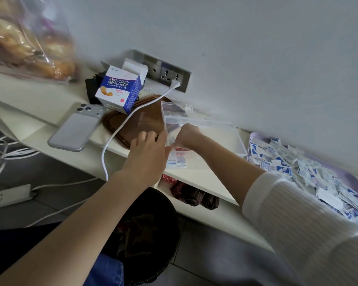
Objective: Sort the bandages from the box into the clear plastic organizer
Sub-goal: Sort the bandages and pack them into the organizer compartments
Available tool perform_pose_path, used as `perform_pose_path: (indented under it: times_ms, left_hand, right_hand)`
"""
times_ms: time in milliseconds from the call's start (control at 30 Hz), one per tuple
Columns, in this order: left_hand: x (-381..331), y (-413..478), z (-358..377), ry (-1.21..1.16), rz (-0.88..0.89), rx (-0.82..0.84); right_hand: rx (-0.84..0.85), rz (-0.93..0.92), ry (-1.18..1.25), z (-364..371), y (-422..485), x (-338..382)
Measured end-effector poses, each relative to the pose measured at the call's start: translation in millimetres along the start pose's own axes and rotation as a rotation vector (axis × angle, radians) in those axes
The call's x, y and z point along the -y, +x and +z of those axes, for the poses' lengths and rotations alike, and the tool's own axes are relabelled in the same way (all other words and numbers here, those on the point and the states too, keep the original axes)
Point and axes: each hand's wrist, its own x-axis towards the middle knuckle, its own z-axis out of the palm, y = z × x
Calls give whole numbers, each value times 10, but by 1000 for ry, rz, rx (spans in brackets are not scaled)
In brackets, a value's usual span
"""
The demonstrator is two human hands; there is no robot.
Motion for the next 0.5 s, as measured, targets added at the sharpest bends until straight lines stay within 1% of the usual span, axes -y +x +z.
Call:
perform_pose_path:
  times_ms: [133, 233, 433, 500]
  left_hand:
    - [-20, -3, 14, 29, -5, -11]
    - [-35, 3, 17, 21, -13, -8]
    - [-63, 19, -6, -4, -28, 23]
    - [-72, 20, -17, -7, -34, 41]
  right_hand:
    - [34, -51, -24, -18, -55, 25]
    - [45, -29, -16, 7, -36, 33]
    - [78, 6, 126, -7, -53, -14]
    - [63, 11, 159, -16, -58, -37]
